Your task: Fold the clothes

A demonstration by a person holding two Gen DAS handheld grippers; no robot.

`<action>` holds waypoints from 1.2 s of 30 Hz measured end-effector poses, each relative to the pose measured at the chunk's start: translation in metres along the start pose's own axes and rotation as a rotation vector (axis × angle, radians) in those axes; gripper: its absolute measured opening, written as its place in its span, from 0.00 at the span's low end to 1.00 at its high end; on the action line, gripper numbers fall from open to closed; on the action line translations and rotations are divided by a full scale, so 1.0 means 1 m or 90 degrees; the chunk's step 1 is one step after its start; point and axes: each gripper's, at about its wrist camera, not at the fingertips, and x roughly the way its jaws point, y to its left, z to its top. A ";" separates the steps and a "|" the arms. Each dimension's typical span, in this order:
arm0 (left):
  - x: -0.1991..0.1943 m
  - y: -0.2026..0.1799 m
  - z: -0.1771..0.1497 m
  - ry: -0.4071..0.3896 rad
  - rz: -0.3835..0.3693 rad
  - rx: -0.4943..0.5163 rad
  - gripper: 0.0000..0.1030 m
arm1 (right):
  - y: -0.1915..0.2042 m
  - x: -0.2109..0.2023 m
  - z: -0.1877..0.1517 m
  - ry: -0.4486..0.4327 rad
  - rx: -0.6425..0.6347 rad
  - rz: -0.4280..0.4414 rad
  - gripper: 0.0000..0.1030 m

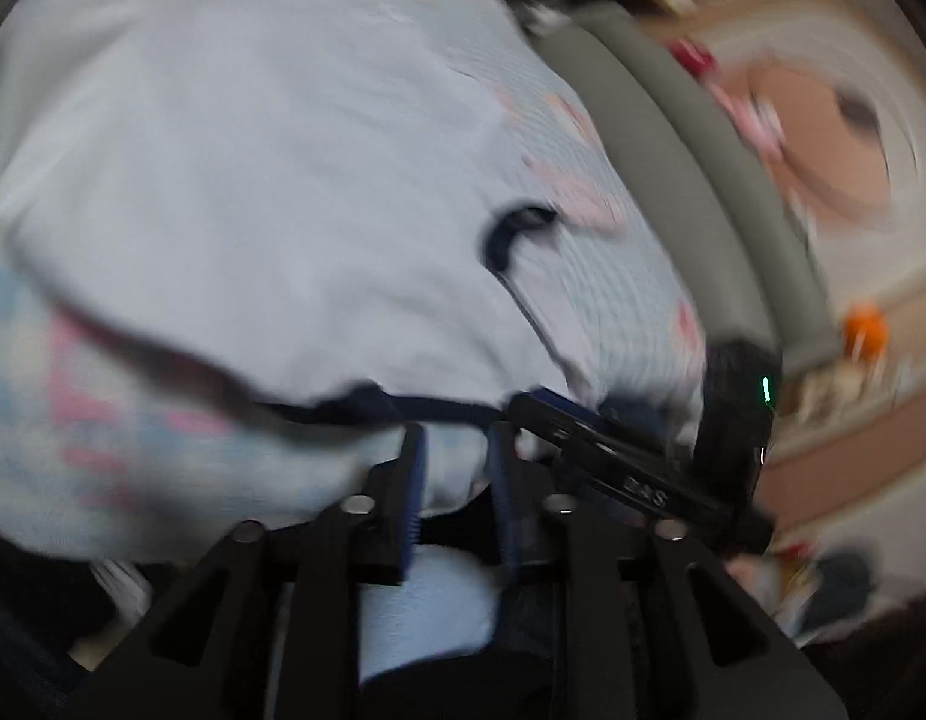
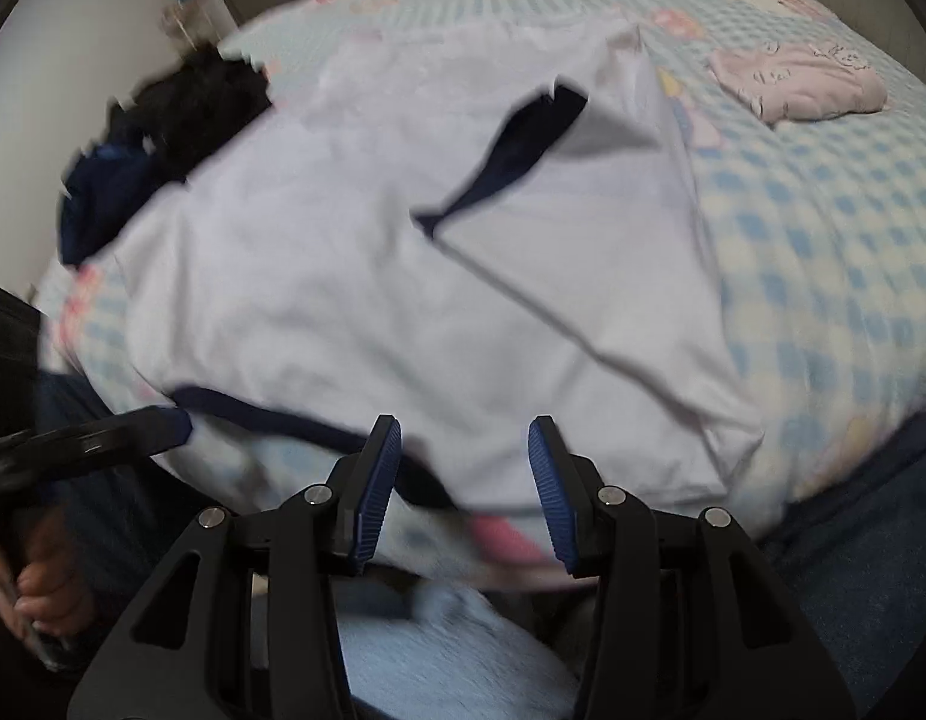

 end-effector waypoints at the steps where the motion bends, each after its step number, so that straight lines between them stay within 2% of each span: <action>1: 0.001 -0.003 -0.001 -0.004 0.012 0.007 0.37 | 0.000 0.004 -0.004 0.005 0.000 0.003 0.44; 3: 0.000 0.000 0.000 -0.022 0.033 -0.005 0.37 | 0.000 0.008 -0.010 0.012 0.001 0.006 0.44; 8: -0.016 0.010 0.022 -0.091 0.109 -0.037 0.34 | 0.003 -0.013 -0.005 -0.026 0.003 0.048 0.44; 10: -0.021 0.018 0.026 -0.099 0.133 -0.045 0.37 | 0.007 -0.014 -0.001 -0.034 -0.021 0.043 0.44; 11: -0.019 0.024 0.027 -0.086 0.166 -0.054 0.37 | 0.006 -0.005 -0.002 -0.017 -0.016 0.034 0.44; 13: -0.005 0.044 0.024 -0.013 0.225 -0.093 0.36 | 0.002 0.011 -0.003 0.017 -0.007 0.015 0.44; 14: -0.002 0.053 0.020 0.013 0.223 -0.114 0.30 | 0.001 0.017 -0.003 0.031 -0.003 0.008 0.44; 15: -0.003 0.059 0.016 0.026 0.213 -0.129 0.30 | 0.000 0.015 -0.004 0.030 0.000 0.012 0.44; 17: -0.022 0.055 0.014 -0.007 0.180 -0.125 0.30 | 0.002 0.005 -0.001 0.022 -0.007 0.018 0.44; 19: -0.048 0.050 0.019 -0.075 0.172 -0.111 0.35 | 0.010 -0.009 0.009 -0.001 -0.026 0.037 0.44; 21: -0.072 0.058 0.030 -0.154 0.203 -0.125 0.40 | 0.020 -0.021 0.024 -0.028 -0.047 0.057 0.44; 24: -0.097 0.090 0.046 -0.230 0.270 -0.193 0.44 | 0.035 -0.019 0.047 -0.049 -0.067 0.072 0.45; 26: -0.105 0.109 0.057 -0.244 0.329 -0.239 0.52 | 0.039 -0.011 0.060 -0.046 -0.057 0.076 0.45; 27: -0.108 0.115 0.063 -0.244 0.343 -0.248 0.55 | 0.037 -0.008 0.062 -0.041 -0.056 0.078 0.45; 29: -0.107 0.123 0.075 -0.240 0.325 -0.223 0.60 | 0.040 -0.004 0.063 -0.033 -0.063 0.079 0.45; 32: -0.097 0.133 0.088 -0.227 0.285 -0.223 0.59 | 0.051 0.006 0.067 -0.036 -0.082 0.081 0.45; 33: -0.096 0.135 0.090 -0.228 0.258 -0.219 0.56 | 0.053 0.013 0.068 -0.032 -0.074 0.069 0.45; 34: -0.095 0.136 0.093 -0.223 0.243 -0.212 0.47 | 0.055 0.019 0.068 -0.028 -0.065 0.057 0.45; 35: -0.095 0.134 0.096 -0.212 0.241 -0.199 0.25 | 0.055 0.025 0.068 -0.023 -0.055 0.046 0.45; 36: -0.094 0.129 0.099 -0.207 0.241 -0.182 0.12 | 0.052 0.030 0.066 -0.014 -0.042 0.039 0.45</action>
